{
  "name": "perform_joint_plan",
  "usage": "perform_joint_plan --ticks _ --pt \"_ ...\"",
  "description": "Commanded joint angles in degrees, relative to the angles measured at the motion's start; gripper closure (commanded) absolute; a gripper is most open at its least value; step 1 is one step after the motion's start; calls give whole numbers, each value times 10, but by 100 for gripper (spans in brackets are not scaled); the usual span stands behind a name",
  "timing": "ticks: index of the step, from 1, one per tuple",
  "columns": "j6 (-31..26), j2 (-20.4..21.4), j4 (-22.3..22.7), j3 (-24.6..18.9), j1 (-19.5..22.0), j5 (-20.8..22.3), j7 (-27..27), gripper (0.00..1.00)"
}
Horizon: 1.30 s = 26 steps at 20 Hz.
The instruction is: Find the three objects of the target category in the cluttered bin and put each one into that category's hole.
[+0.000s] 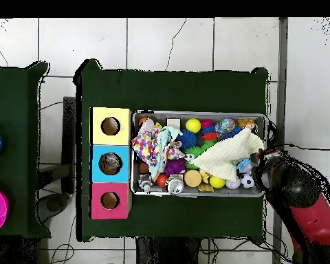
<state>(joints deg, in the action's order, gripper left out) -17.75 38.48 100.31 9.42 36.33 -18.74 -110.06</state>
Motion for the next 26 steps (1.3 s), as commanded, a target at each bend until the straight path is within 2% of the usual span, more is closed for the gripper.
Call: perform_joint_plan --ticks 1,5,11,26 --pt "32 -15 11 -53 0 13 -68 0" --pt "50 -11 23 -60 3 15 -70 0" --pt "82 -8 47 -95 35 23 -62 0" --pt "88 17 71 -75 9 17 -85 0"
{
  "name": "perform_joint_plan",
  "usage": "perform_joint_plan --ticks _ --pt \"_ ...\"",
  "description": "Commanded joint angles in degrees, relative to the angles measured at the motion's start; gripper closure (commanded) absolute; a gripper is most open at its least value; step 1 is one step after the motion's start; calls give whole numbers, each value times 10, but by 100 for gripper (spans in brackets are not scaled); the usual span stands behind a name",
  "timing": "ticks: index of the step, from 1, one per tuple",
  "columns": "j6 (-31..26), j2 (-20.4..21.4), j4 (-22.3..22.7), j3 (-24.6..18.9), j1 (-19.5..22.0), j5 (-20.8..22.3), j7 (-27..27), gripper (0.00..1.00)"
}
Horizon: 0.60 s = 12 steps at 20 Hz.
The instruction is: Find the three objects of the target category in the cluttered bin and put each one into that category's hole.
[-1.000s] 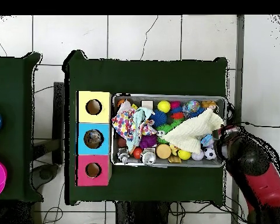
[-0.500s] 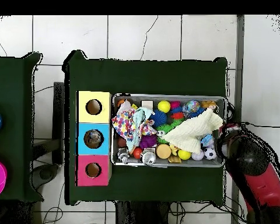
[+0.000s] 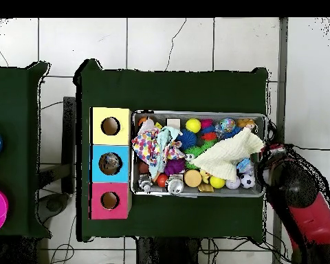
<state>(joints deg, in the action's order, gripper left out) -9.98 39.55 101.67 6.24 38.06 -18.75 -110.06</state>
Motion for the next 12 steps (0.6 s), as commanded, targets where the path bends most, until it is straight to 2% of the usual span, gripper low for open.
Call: perform_joint_plan --ticks 1,12 --pt "12 7 59 -43 -9 17 -86 0" --pt "16 16 78 -46 -18 9 -98 0"
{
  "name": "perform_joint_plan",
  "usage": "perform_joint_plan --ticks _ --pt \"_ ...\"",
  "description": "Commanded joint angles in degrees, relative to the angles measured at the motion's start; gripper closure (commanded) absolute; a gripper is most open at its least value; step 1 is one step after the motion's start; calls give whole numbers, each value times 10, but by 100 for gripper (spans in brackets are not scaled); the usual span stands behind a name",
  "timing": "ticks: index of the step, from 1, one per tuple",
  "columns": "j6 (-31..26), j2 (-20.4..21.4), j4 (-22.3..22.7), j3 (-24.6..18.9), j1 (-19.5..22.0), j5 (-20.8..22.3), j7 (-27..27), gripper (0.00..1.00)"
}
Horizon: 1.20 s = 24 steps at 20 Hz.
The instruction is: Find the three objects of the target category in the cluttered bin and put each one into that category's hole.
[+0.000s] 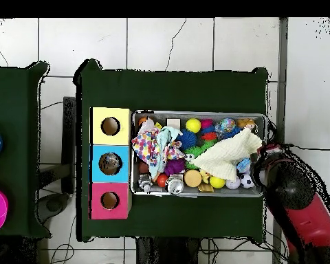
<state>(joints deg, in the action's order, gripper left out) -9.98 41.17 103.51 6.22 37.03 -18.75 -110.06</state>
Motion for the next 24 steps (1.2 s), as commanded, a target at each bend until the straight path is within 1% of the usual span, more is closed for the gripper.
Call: perform_joint_plan --ticks 1,7,11,14,17,24 --pt "17 0 63 -51 -4 8 -98 0" --pt "25 1 80 -67 5 5 -100 0" --pt "45 5 106 -81 19 9 -105 0" --pt "76 6 134 -102 43 23 -109 0" --pt "119 -7 150 -134 75 46 -112 0" --pt "164 -27 160 -169 120 82 -113 0"
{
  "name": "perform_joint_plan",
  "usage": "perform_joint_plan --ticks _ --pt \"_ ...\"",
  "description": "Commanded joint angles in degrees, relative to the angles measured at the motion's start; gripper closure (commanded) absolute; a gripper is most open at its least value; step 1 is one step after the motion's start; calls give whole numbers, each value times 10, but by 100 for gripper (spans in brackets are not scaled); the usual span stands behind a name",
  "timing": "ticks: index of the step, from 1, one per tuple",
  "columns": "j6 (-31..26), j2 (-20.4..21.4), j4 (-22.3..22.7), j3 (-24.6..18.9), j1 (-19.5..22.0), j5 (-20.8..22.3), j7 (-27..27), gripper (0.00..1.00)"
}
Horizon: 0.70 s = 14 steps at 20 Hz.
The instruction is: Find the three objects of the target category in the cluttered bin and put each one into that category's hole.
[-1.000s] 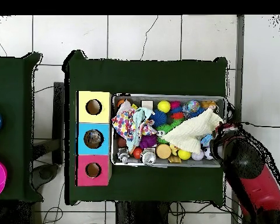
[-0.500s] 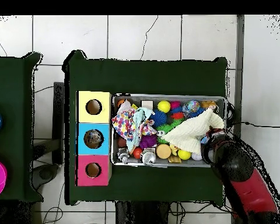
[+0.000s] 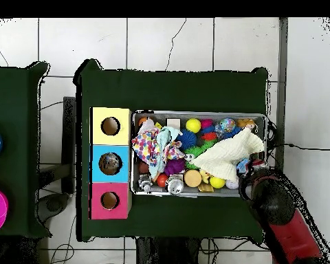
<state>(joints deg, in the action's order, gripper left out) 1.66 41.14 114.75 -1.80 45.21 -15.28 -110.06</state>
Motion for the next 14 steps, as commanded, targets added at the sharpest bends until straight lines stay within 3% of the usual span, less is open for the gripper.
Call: perform_joint_plan --ticks 1,5,14 --pt "57 -31 50 -95 46 55 -115 0" --pt "96 -49 58 -130 81 83 -133 0" --pt "153 -78 59 -160 100 106 -156 0"
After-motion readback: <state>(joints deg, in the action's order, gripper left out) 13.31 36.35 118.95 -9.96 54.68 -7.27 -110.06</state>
